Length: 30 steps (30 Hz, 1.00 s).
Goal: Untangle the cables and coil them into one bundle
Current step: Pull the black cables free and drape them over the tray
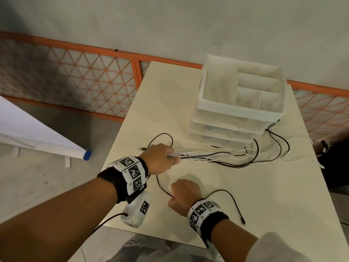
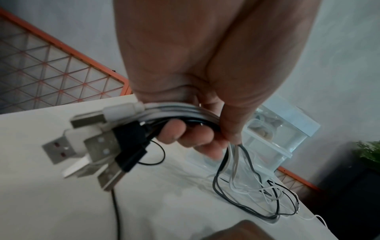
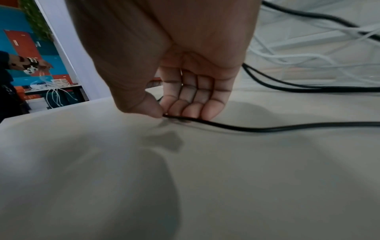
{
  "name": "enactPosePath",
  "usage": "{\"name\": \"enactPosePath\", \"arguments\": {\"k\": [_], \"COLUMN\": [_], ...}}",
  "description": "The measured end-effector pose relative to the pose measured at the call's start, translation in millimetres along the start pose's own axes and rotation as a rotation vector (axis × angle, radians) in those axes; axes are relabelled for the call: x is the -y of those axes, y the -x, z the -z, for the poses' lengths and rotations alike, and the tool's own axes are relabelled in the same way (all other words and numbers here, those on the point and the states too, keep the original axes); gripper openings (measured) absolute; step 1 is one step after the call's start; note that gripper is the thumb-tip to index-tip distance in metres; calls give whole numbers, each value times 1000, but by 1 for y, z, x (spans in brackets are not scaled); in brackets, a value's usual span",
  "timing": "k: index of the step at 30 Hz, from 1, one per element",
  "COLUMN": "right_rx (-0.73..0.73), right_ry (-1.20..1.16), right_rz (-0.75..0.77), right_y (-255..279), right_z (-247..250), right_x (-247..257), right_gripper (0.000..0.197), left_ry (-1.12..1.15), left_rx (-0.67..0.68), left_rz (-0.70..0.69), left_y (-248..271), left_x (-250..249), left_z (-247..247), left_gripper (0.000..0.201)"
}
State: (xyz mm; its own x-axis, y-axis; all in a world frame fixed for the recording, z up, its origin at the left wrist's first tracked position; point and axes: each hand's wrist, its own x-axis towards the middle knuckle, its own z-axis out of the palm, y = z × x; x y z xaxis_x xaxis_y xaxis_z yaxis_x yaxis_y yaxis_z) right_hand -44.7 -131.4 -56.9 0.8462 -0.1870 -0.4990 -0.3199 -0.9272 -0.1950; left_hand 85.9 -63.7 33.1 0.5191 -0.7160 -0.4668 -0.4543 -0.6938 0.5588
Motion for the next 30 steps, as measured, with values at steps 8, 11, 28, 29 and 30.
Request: {"name": "enactPosePath", "arguments": {"k": [8,11,28,29,30], "right_rx": [-231,-481,-1115,-1176,-1220], "right_ry": [-466,-624,-486,-494,-500], "right_rz": [142,261,-326,-313,-301], "right_y": [37,52,92,93,92], "right_z": [36,69,176,180,182], "right_x": [-65,-82,-266,-266,-266], "right_gripper": [19,26,12,12,13], "left_ry": [94,165,550,567,596], "left_rx": [-57,-72,-194,-191,-189], "left_rz": [-32,-93,-83,-87,-92], "left_y": [2,-2,-13,-13,-14], "left_x": [-17,-32,-55,-58,-62], "left_z": [-14,-19,-17,-17,-17], "left_gripper": [25,26,31,30,29]}}
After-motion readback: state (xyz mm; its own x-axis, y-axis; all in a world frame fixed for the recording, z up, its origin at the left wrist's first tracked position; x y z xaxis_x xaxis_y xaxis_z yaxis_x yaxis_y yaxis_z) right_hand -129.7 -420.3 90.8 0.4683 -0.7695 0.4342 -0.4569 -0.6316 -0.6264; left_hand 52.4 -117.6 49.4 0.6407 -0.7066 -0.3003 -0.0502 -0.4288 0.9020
